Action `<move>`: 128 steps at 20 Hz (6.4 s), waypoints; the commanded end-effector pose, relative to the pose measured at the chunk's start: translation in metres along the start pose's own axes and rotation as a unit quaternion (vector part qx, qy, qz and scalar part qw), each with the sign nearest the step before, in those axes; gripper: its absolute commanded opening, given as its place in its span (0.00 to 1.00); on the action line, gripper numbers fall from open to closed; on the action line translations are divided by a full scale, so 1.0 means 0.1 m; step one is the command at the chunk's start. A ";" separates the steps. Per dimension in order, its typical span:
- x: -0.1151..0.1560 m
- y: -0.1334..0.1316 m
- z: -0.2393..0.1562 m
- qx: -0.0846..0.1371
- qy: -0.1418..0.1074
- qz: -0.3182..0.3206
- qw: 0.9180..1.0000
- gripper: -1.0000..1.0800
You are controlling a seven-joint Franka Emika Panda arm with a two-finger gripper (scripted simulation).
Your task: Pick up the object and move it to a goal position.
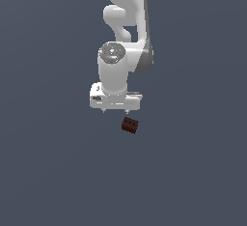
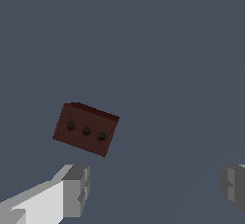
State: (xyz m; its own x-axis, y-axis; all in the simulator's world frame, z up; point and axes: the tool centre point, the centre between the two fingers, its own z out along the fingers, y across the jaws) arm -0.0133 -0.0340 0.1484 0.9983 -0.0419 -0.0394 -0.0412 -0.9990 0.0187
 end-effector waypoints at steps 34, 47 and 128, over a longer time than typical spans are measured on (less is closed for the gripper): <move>0.12 -0.13 0.12 0.000 0.015 -0.157 0.988 0.96; 0.10 -0.37 0.40 -0.004 0.015 -0.357 0.934 0.96; 0.21 1.27 0.01 -0.003 0.022 -0.573 0.820 0.00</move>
State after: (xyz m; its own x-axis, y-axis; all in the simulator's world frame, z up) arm 0.0011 -0.1504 0.1407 0.3847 0.9230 0.0007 0.9230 -0.3847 -0.0010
